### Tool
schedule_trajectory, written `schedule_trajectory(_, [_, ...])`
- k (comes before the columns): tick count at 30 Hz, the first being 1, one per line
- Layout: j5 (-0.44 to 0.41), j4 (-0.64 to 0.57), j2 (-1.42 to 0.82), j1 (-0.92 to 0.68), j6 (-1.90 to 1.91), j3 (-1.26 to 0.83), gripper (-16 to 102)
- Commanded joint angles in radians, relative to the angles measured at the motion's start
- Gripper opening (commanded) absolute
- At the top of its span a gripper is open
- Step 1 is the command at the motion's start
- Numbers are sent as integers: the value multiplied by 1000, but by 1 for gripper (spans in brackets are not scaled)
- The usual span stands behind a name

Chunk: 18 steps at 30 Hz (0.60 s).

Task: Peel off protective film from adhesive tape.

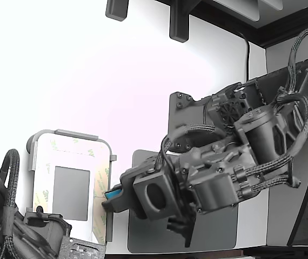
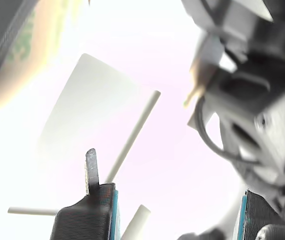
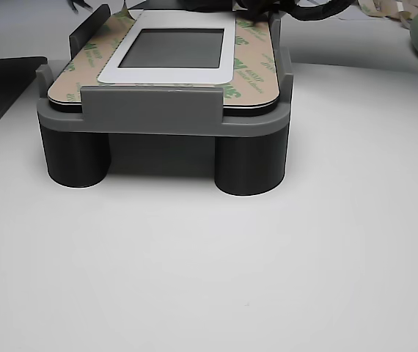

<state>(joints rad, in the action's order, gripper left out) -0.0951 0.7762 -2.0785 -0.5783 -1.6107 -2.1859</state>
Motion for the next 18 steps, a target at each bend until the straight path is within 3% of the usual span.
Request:
schedule_trajectory(1, [34, 23, -77, 54, 6, 12, 97])
schedule_trajectory(8, [120, 95, -275, 222, 426, -63, 91])
schedule_trajectory(10, [129, 75, -374, 301, 658, -115, 99])
schedule_trajectory(15, [115, 26, -618, 407, 1270, -235, 100])
schedule_trajectory(18, [72, 69, -707, 410, 1511, -261, 100])
